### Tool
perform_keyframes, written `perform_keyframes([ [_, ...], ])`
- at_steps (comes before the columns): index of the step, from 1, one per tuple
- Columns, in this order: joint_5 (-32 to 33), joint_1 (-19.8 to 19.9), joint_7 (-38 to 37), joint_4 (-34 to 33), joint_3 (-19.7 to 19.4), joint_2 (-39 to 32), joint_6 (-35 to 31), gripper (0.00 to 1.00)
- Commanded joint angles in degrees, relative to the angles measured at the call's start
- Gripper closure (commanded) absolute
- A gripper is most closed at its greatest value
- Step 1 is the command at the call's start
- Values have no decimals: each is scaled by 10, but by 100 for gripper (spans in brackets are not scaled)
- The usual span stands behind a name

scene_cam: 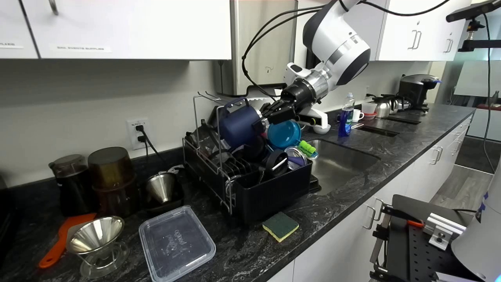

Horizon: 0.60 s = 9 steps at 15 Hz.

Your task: Put the cup in the sink

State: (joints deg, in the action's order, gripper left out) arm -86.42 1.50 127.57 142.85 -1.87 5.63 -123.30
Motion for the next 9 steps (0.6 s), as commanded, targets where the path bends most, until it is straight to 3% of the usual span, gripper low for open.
perform_keyframes([
  [1,-1,1,10,-4,4,-4,5,98],
  [9,39,3,-60,12,0,39,78,98],
])
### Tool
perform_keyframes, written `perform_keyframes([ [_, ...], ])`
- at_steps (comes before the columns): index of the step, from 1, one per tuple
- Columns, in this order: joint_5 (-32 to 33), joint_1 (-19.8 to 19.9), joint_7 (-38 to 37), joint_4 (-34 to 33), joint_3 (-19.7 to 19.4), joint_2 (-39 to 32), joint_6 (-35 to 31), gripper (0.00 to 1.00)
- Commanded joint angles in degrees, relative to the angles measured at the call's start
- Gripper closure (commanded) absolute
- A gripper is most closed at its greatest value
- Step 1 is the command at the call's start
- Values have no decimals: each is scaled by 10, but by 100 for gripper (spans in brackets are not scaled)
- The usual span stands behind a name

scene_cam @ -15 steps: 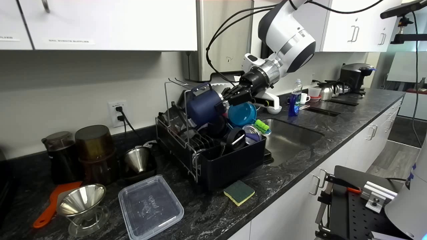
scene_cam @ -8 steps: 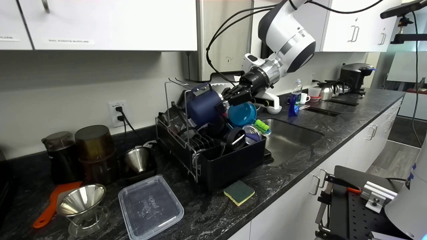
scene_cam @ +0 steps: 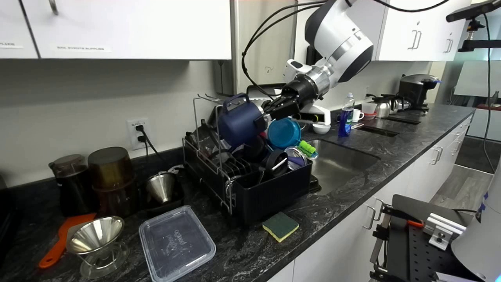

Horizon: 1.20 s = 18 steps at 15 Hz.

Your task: Put the cup in the sink

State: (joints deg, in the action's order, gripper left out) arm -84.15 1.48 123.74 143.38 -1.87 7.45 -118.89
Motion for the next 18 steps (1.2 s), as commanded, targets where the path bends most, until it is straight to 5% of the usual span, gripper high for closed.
perform_keyframes([
  [1,21,3,-29,7,0,25,45,98],
  [18,209,62,-185,-33,-52,90,54,98],
])
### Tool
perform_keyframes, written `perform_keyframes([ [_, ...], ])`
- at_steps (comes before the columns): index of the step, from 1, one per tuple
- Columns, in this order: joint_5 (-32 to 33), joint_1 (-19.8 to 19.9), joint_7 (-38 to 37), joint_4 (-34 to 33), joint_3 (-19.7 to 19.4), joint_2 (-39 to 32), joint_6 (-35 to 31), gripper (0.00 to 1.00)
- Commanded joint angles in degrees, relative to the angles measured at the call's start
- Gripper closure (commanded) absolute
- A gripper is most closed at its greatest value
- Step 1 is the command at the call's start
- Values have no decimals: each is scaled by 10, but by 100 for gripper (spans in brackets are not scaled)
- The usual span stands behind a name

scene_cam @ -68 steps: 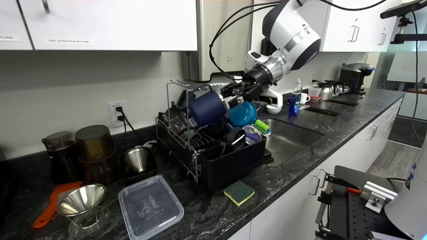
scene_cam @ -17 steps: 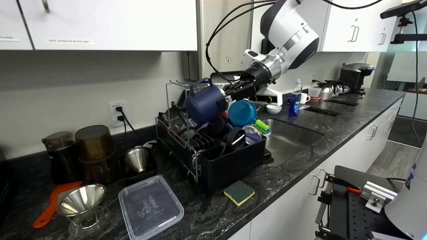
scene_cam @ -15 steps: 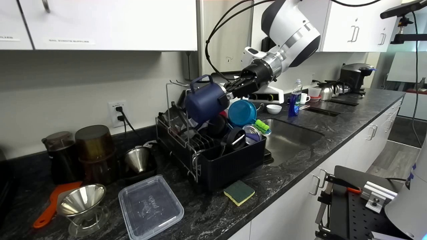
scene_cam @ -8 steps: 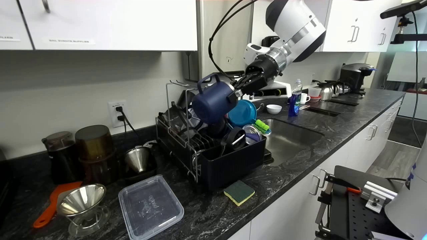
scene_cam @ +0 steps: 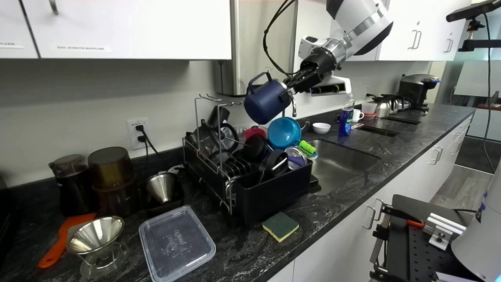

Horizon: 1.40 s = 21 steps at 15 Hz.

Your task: Put the cup in the sink

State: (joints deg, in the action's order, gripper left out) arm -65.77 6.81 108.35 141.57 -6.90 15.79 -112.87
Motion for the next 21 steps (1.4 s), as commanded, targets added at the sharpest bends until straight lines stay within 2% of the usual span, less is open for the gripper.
perform_keyframes([
  [1,35,13,-42,-21,-6,8,-7,98],
  [11,101,40,-164,-78,-50,-21,-78,98],
  [16,127,46,-216,-80,-65,-34,-113,98],
  [21,184,54,-290,-79,-77,-30,-146,98],
])
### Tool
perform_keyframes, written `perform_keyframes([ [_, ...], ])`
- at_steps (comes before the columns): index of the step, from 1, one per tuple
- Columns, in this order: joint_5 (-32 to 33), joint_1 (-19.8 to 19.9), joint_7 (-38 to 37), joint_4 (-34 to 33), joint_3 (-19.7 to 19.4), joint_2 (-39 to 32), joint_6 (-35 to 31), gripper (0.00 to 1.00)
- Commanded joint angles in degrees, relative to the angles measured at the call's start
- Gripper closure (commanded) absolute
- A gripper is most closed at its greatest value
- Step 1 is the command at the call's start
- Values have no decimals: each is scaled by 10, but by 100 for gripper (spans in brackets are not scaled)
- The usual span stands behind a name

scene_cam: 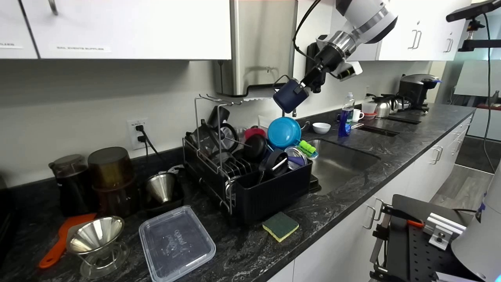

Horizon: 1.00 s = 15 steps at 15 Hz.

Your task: Put the cup in the sink

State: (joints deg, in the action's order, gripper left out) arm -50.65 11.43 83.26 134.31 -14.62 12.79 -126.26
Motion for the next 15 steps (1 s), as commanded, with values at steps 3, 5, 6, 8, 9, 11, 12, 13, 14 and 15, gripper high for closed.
perform_keyframes([
  [3,75,13,-83,-11,-9,-2,-20,98],
  [5,98,17,-106,-13,-19,-7,-32,98],
  [6,107,19,-115,-14,-26,-11,-36,98],
  [8,126,23,-129,-16,-39,-21,-47,98],
  [9,134,25,-135,-16,-45,-26,-55,98],
  [11,142,30,-141,-18,-58,-42,-65,98],
  [12,144,33,-143,-20,-64,-52,-70,98],
  [13,145,36,-146,-22,-69,-58,-67,98],
  [14,143,38,-145,-24,-72,-67,-73,98],
  [15,141,41,-144,-27,-76,-76,-72,98],
])
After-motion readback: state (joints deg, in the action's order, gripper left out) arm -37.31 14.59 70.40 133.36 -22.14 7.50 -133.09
